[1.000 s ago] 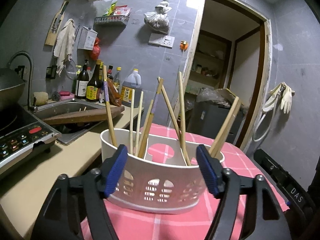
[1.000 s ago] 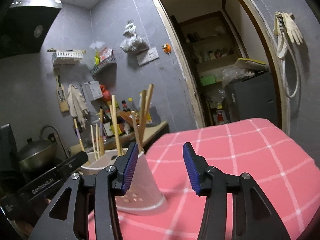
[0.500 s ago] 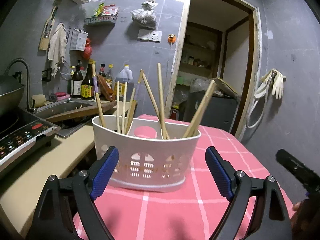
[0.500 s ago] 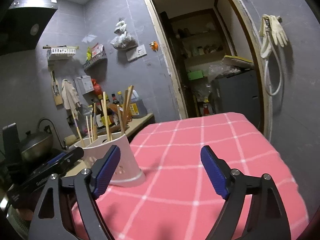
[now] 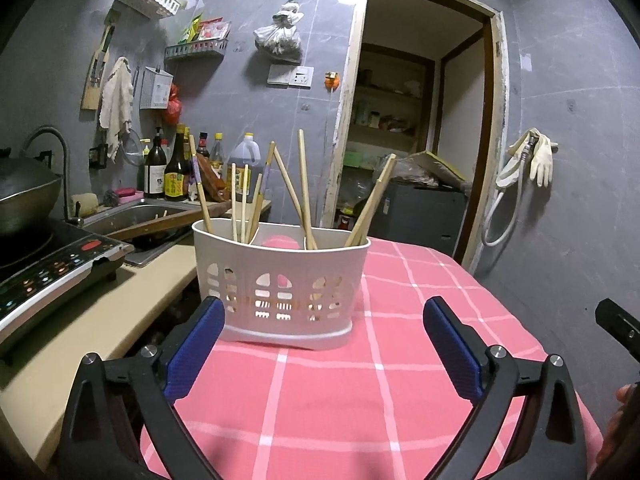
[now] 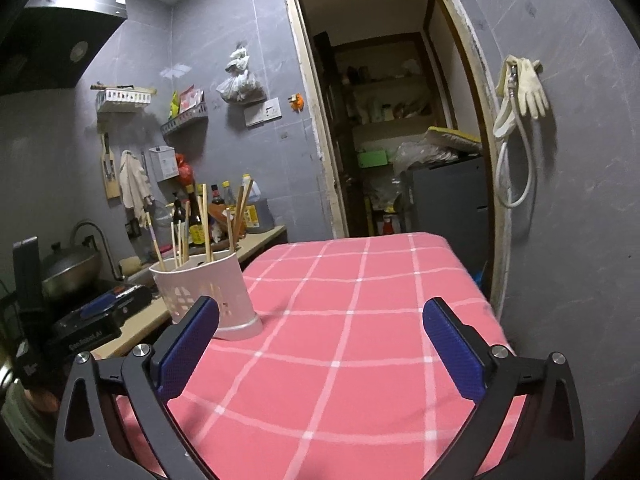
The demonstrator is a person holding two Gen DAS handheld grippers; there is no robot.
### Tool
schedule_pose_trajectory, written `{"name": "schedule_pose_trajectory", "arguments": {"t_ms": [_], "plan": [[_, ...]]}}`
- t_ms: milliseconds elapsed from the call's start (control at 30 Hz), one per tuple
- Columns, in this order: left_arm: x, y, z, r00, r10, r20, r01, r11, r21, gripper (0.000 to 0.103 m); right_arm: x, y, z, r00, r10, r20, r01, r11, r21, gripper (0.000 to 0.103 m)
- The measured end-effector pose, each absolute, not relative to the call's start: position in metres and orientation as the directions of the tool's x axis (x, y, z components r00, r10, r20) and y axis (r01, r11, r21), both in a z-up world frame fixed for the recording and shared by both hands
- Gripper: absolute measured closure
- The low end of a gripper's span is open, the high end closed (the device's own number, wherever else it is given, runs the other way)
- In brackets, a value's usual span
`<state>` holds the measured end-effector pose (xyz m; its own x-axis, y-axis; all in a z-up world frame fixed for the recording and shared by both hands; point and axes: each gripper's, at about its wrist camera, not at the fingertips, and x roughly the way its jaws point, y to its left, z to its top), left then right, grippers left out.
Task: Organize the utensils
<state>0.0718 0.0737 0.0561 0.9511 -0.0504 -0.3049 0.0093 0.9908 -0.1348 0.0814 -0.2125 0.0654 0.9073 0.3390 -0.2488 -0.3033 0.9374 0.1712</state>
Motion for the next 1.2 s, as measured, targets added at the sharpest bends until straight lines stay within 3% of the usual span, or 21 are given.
{"name": "schedule_pose_trajectory", "arguments": {"t_ms": [600,900,1200], "plan": [[0.001,0.063,0.036,0.971,0.016,-0.237,-0.033,0.997,-0.069,0.002,0.028,-0.211,0.043,0.957,0.189,-0.221,-0.178,0.982,0.070,0.000],[-0.018,0.060,0.025,0.982,0.027,-0.185,-0.039,0.997,-0.064,0.002,0.009,-0.204,0.033,0.985,0.086,-0.152,-0.089,0.996,-0.011,0.000],[-0.022,0.051,0.017,0.984,0.048,-0.173,-0.054,0.998,-0.030,0.002,0.007,-0.209,0.019,0.987,0.020,-0.160,-0.024,1.000,-0.019,0.000]]}}
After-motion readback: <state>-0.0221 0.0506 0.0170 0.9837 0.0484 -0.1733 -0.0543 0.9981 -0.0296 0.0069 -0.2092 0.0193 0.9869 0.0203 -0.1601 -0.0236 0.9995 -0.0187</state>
